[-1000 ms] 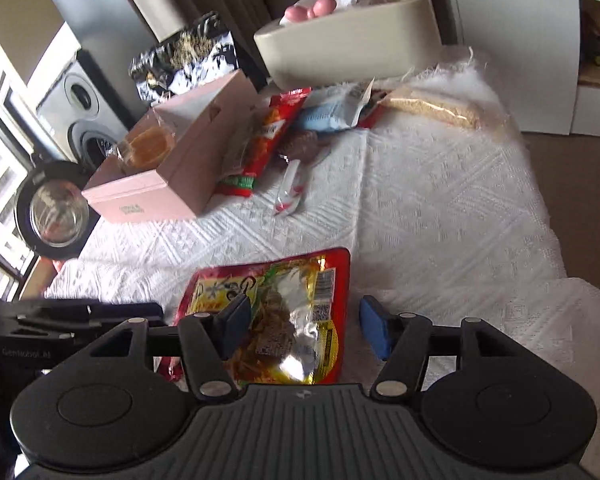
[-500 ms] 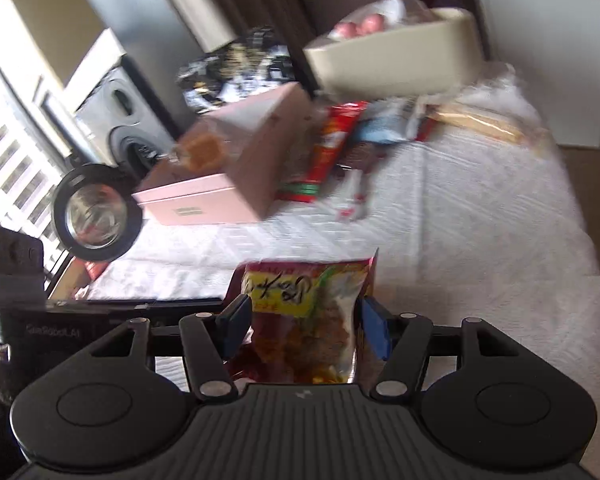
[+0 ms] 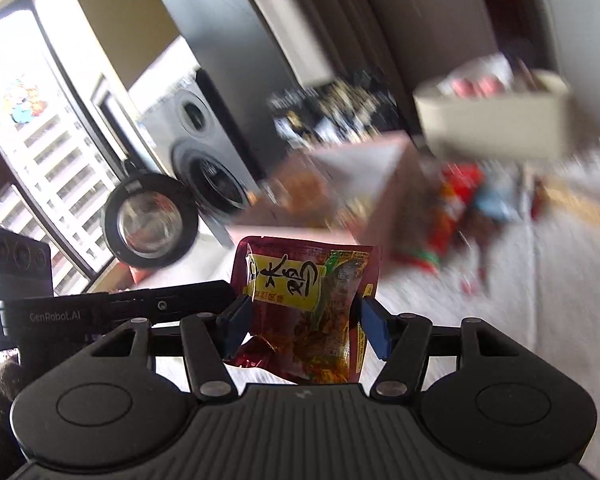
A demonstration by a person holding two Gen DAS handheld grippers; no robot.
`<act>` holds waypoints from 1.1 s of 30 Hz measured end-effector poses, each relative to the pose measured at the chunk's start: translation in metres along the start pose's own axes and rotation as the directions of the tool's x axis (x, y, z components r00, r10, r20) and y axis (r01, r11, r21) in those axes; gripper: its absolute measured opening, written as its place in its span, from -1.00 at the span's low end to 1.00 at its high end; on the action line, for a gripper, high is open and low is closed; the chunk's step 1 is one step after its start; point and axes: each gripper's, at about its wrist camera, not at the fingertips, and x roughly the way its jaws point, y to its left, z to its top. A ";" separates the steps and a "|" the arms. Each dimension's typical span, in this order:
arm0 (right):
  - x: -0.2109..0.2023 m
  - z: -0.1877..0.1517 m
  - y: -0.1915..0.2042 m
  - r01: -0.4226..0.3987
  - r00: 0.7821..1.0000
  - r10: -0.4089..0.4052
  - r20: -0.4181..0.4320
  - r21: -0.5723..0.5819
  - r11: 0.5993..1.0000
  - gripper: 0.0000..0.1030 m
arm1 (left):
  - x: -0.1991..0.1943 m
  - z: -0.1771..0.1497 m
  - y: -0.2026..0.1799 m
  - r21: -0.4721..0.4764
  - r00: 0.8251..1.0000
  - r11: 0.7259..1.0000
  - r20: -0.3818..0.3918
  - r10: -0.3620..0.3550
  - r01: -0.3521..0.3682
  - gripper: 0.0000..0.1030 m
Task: Organize snacks
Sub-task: 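Grasp the red chicken bag with the left gripper from the right gripper, then lower the red chicken bag into the pink box and open the left gripper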
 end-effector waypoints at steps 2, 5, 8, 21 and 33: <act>0.010 0.022 0.010 -0.025 0.999 0.026 0.043 -0.018 1.000 0.18 | -0.001 0.022 0.005 0.014 0.998 0.999 0.052 0.030 -0.030 0.04; 0.033 0.054 0.018 -0.032 0.995 0.035 0.097 -0.039 0.999 0.18 | 0.011 0.052 0.020 0.001 0.993 0.998 0.095 0.063 -0.064 0.04; 0.068 0.081 0.020 0.006 0.991 0.005 0.137 -0.073 0.997 0.19 | 0.037 0.073 0.041 -0.009 0.990 0.994 0.093 0.110 -0.110 0.04; 0.095 0.087 -0.056 0.416 0.907 -0.393 0.153 -0.174 0.893 0.23 | 0.075 0.041 0.060 0.048 0.956 0.958 0.086 0.279 -0.283 0.02; 0.115 0.059 -0.117 0.344 0.939 -0.345 0.001 0.043 0.938 -0.02 | 0.117 -0.032 -0.007 0.215 0.968 0.961 -0.144 0.204 -0.171 0.01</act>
